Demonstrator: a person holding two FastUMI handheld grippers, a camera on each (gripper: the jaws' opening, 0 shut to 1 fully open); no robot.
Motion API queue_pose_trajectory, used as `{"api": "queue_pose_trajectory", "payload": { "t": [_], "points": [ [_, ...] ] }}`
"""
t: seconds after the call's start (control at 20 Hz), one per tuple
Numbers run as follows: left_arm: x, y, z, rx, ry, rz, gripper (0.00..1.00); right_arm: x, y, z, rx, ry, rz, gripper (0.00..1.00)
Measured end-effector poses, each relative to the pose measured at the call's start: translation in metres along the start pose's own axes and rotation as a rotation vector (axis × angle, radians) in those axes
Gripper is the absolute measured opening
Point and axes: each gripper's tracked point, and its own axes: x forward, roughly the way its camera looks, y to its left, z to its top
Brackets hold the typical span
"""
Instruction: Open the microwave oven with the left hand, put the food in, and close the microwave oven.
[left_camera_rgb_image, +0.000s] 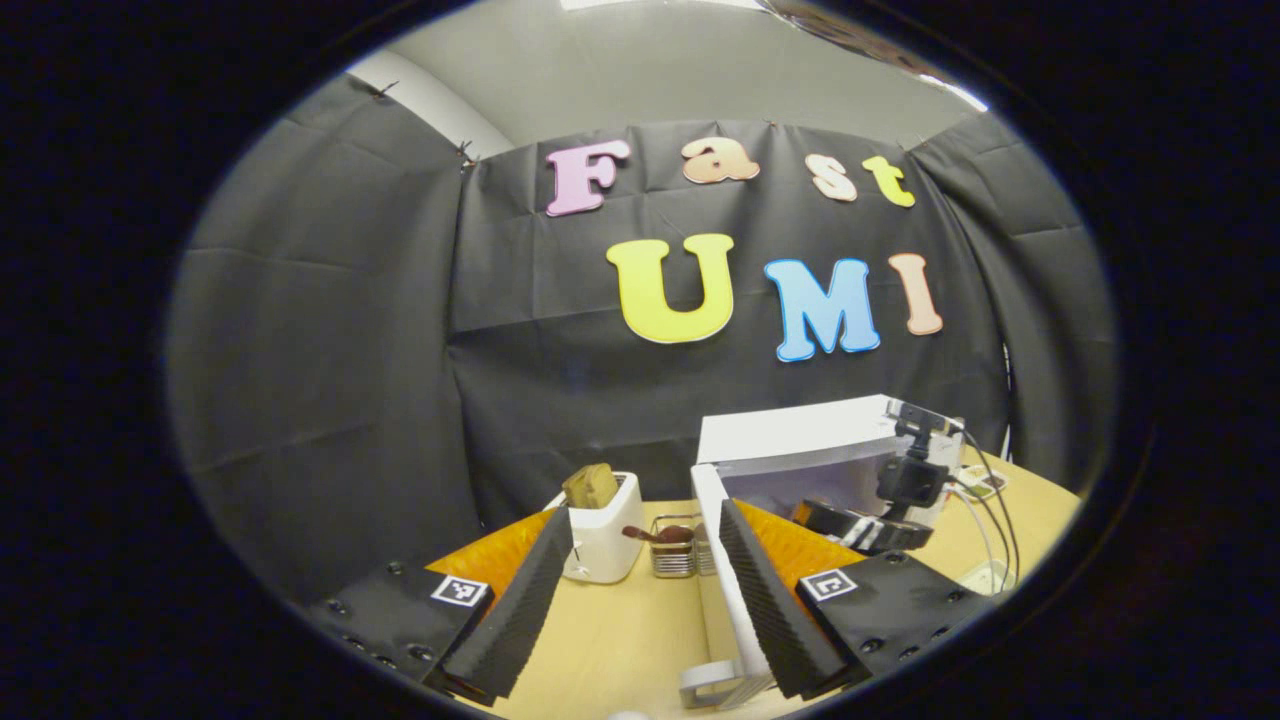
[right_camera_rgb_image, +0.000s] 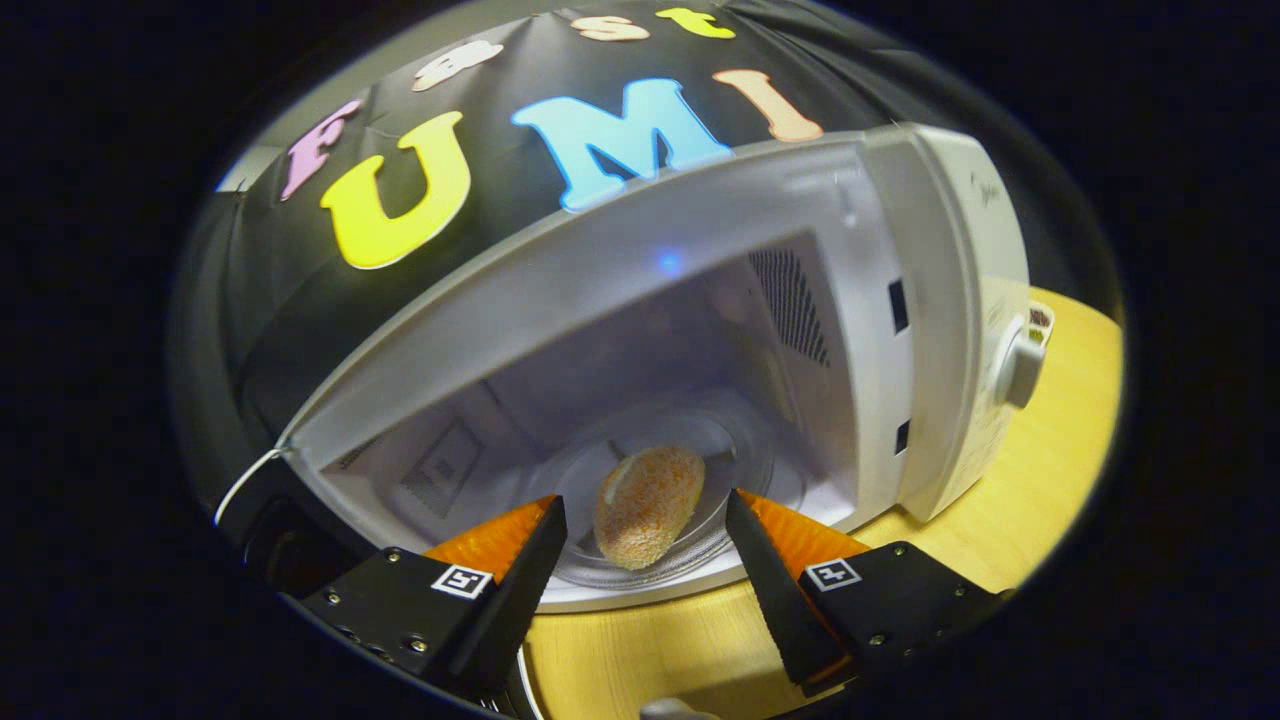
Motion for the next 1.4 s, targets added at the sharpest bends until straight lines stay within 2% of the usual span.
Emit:
{"api": "queue_pose_trajectory", "payload": {
  "t": [0.1, 0.15, 0.25, 0.3, 0.35, 0.45, 0.65, 0.75, 0.8, 0.85, 0.9, 1.05, 1.1, 1.15, 1.4],
  "points": [
    [-0.002, 0.007, 0.008, -0.016, -0.025, 0.014, 0.99, -0.044, 0.002, 0.015, -0.100, 0.014, 0.059, 0.98],
    [-0.005, 0.009, 0.006, -0.022, -0.018, 0.020, 1.00, -0.068, -0.005, 0.032, -0.157, -0.011, 0.062, 0.98],
    [-0.010, 0.018, 0.002, -0.006, -0.008, 0.038, 0.98, -0.116, -0.022, 0.084, -0.273, -0.138, 0.052, 0.98],
    [-0.012, 0.023, -0.001, 0.004, -0.001, 0.047, 1.00, -0.139, -0.025, 0.109, -0.309, -0.188, 0.061, 0.98],
    [-0.015, 0.028, -0.006, 0.008, 0.009, 0.056, 0.98, -0.157, -0.027, 0.127, -0.333, -0.212, 0.085, 0.98],
    [-0.020, 0.037, -0.013, 0.005, 0.021, 0.071, 1.00, -0.190, -0.039, 0.143, -0.389, -0.192, 0.113, 0.97],
    [-0.027, 0.057, -0.041, 0.058, 0.059, 0.134, 0.99, -0.236, -0.073, 0.174, -0.407, -0.178, 0.097, 0.97],
    [-0.027, 0.056, -0.054, 0.075, 0.068, 0.143, 0.98, -0.254, -0.090, 0.182, -0.421, -0.159, 0.084, 0.98],
    [-0.027, 0.057, -0.064, 0.083, 0.083, 0.148, 1.00, -0.263, -0.096, 0.188, -0.432, -0.160, 0.079, 0.97],
    [-0.026, 0.057, -0.075, 0.089, 0.094, 0.149, 0.94, -0.271, -0.102, 0.193, -0.440, -0.163, 0.070, 0.97],
    [-0.025, 0.057, -0.086, 0.083, 0.106, 0.148, 1.00, -0.279, -0.107, 0.198, -0.441, -0.167, 0.070, 0.98],
    [-0.029, 0.056, -0.125, 0.085, 0.172, 0.168, 1.00, -0.291, -0.120, 0.198, -0.433, -0.128, 0.078, 0.98],
    [-0.030, 0.055, -0.134, 0.095, 0.188, 0.172, 1.00, -0.294, -0.124, 0.203, -0.426, -0.127, 0.072, 0.93],
    [-0.030, 0.049, -0.145, 0.096, 0.207, 0.162, 1.00, -0.298, -0.127, 0.206, -0.411, -0.124, 0.072, 0.98],
    [-0.035, 0.021, -0.159, 0.095, 0.225, 0.111, 0.95, -0.311, -0.141, 0.205, -0.394, -0.105, 0.067, 0.98]
  ]
}}
